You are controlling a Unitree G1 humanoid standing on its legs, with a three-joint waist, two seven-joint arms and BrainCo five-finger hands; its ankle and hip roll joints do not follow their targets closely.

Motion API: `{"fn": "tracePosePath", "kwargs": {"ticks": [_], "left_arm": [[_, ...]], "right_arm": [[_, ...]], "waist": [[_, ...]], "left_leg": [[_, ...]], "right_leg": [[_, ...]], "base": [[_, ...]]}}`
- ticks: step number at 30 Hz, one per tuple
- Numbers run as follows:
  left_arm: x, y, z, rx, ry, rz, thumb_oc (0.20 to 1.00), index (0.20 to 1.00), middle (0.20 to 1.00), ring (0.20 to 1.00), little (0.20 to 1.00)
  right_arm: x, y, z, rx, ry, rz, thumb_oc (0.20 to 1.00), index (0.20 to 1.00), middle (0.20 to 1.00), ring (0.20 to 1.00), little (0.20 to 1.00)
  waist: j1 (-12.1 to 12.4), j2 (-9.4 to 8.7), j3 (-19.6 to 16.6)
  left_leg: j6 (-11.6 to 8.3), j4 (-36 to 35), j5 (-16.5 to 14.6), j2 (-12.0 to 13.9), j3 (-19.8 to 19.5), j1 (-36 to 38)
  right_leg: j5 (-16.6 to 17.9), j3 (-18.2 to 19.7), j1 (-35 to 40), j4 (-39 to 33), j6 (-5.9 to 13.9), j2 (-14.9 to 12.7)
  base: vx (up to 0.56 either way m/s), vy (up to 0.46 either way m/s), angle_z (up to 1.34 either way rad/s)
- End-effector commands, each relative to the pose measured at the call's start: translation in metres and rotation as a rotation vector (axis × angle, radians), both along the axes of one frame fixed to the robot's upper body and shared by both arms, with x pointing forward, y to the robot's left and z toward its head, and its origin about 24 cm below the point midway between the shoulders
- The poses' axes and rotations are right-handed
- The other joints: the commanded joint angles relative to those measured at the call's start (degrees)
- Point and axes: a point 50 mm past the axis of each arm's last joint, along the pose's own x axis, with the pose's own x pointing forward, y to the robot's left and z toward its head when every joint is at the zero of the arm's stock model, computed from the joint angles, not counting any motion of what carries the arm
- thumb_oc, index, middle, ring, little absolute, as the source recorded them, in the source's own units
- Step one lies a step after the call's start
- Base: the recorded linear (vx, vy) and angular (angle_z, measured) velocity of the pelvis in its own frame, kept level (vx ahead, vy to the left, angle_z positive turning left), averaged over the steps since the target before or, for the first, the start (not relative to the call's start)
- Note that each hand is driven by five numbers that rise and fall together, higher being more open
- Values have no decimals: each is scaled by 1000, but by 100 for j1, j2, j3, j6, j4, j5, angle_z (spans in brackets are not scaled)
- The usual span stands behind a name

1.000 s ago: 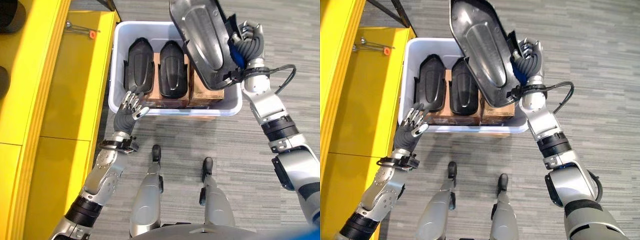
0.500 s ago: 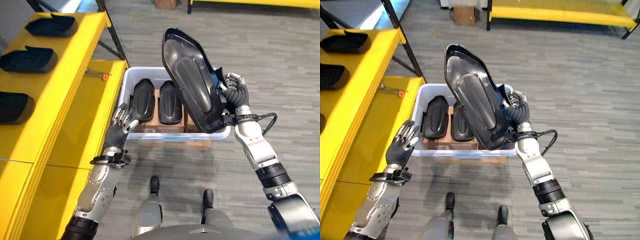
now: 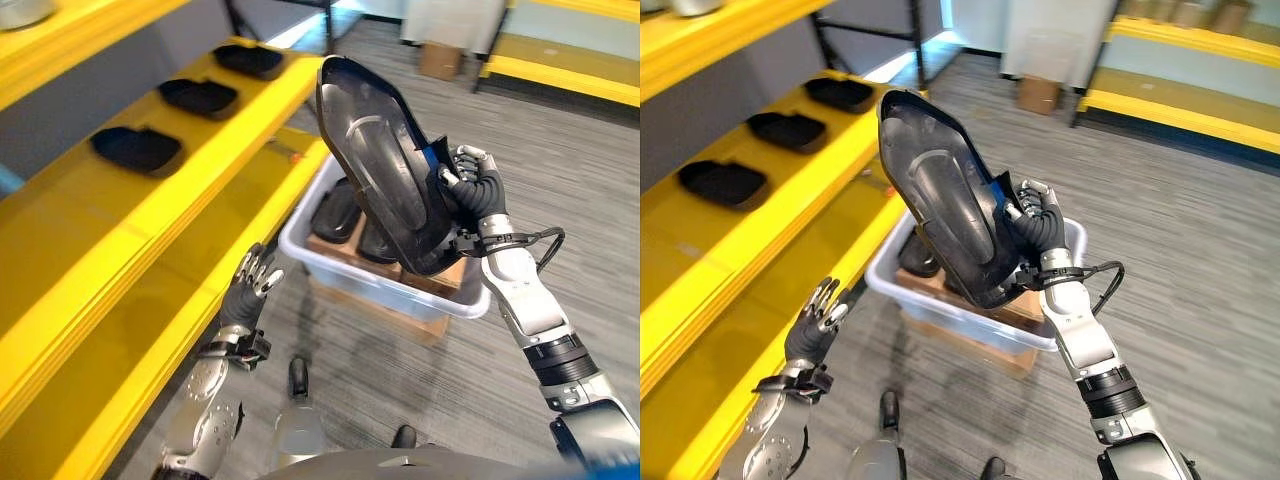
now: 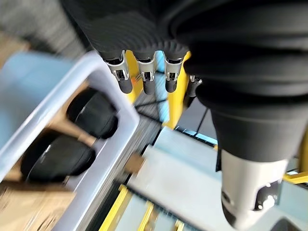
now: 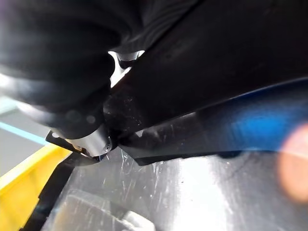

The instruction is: Move parts from the plastic box to the shelf.

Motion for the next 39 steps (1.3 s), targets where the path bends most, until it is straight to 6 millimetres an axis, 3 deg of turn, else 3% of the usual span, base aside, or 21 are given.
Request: {"fn": "tracePosePath", "kwargs": {"ticks": [1, 2, 6, 15, 22, 27, 29, 30, 31, 33, 34, 36, 38, 39], "left_arm": [[9, 2, 21, 37, -122, -14, 1000, 1000, 1000, 1000, 1000], [11, -2, 21, 39, -121, -30, 1000, 1000, 1000, 1000, 1000], [10, -2, 21, 64, -128, -45, 1000, 1000, 1000, 1000, 1000], [1, 15, 23, 100, -135, 27, 1000, 1000, 1000, 1000, 1000], [4, 26, 33, 137, -170, 86, 1000, 1000, 1000, 1000, 1000], [7, 29, 39, 164, -194, 103, 1000, 1000, 1000, 1000, 1000], [11, 30, 44, 191, -213, 100, 1000, 1000, 1000, 1000, 1000], [14, 28, 45, 181, -218, 87, 1000, 1000, 1000, 1000, 1000], [20, 29, 51, 228, -244, 66, 1000, 1000, 1000, 1000, 1000], [19, 31, 50, 263, -239, 68, 1000, 1000, 1000, 1000, 1000], [20, 31, 52, 262, -247, 68, 1000, 1000, 1000, 1000, 1000], [22, 29, 52, 246, -251, 68, 1000, 1000, 1000, 1000, 1000], [22, 26, 49, 238, -248, 54, 1000, 1000, 1000, 1000, 1000], [22, 25, 49, 238, -247, 54, 1000, 1000, 1000, 1000, 1000]], "right_arm": [[-2, -4, 37, 94, -203, -30, 200, 200, 200, 200, 200], [-6, -11, 32, 100, -193, -58, 200, 200, 200, 200, 200], [-12, -20, 24, 123, -174, -93, 200, 200, 200, 200, 200], [-16, -20, 11, 123, -126, -97, 200, 200, 200, 200, 200], [-8, 1, 12, 133, -110, -22, 200, 200, 200, 200, 200], [-4, 11, 6, 155, -66, 22, 200, 200, 200, 200, 200], [-4, 12, 2, 146, -52, 30, 200, 200, 200, 200, 200], [-5, 11, 1, 143, -48, 30, 200, 200, 200, 200, 200], [-7, 9, -1, 157, -41, 36, 200, 200, 200, 200, 200], [-9, 10, -8, 149, -14, 60, 200, 200, 200, 200, 200], [-10, 9, -8, 137, -15, 63, 200, 200, 200, 200, 200], [-10, 7, -10, 125, -6, 62, 200, 200, 200, 200, 200], [-13, 1, -14, 117, 9, 52, 200, 200, 200, 200, 200], [-13, 1, -14, 117, 9, 52, 200, 200, 200, 200, 200]], "waist": [[-255, -23, -381], [-366, 83, -583], [-373, 140, -683], [-139, -139, -622], [285, -426, -259], [414, -512, -244], [394, -516, -218], [325, -495, -217], [70, -398, -126], [-76, -310, -78], [-199, -244, -35], [-395, -182, 38], [-557, -225, 98], [-562, -220, 103]], "left_leg": [[-455, -952, 1267, 505, -615, 833], [-435, -1616, 856, 385, -376, 1158], [-355, -1847, 595, 127, -293, 1213], [-122, -1889, 336, -512, -439, 1001], [105, -1385, 45, -1148, -774, 175], [296, -1258, -158, -1415, -934, 89], [402, -1208, -243, -1507, -1040, 118], [449, -1258, -248, -1534, -1105, 168], [535, -1354, -179, -1533, -1279, 234], [565, -1475, -189, -1512, -1340, 419], [548, -1529, -183, -1481, -1437, 512], [513, -1522, -278, -1447, -1593, 659], [435, -1370, -477, -1423, -1804, 796], [436, -1354, -490, -1421, -1812, 798]], "right_leg": [[-125, 430, -880, 1030, 289, -59], [-113, 148, -806, 1086, 451, -240], [101, -1, -702, 1010, 596, -527], [736, -260, -419, 564, 981, -1091], [1445, -544, -469, 230, 1304, -1562], [1719, -499, -475, 308, 1394, -1784], [1680, -222, -556, 622, 1327, -1810], [1661, 151, -696, 831, 1255, -1736], [1477, 1129, -1214, 1217, 1037, -1246], [1349, 1559, -1479, 1323, 939, -937], [1511, 1829, -1780, 1182, 984, -953], [1522, 2412, -2002, 835, 1019, -824], [1699, 2956, -2123, 385, 1167, -924], [1700, 2945, -2102, 373, 1169, -925]], "base": [[0, 199, 101], [27, 182, 106], [91, 235, 109], [47, 156, 29], [-33, 145, 35], [41, 177, 42], [73, 160, 36], [41, 213, 44], [47, 204, 35], [77, 98, 67], [111, -27, 59], [145, -80, 13], [191, -164, 36], [223, -266, 82]]}}
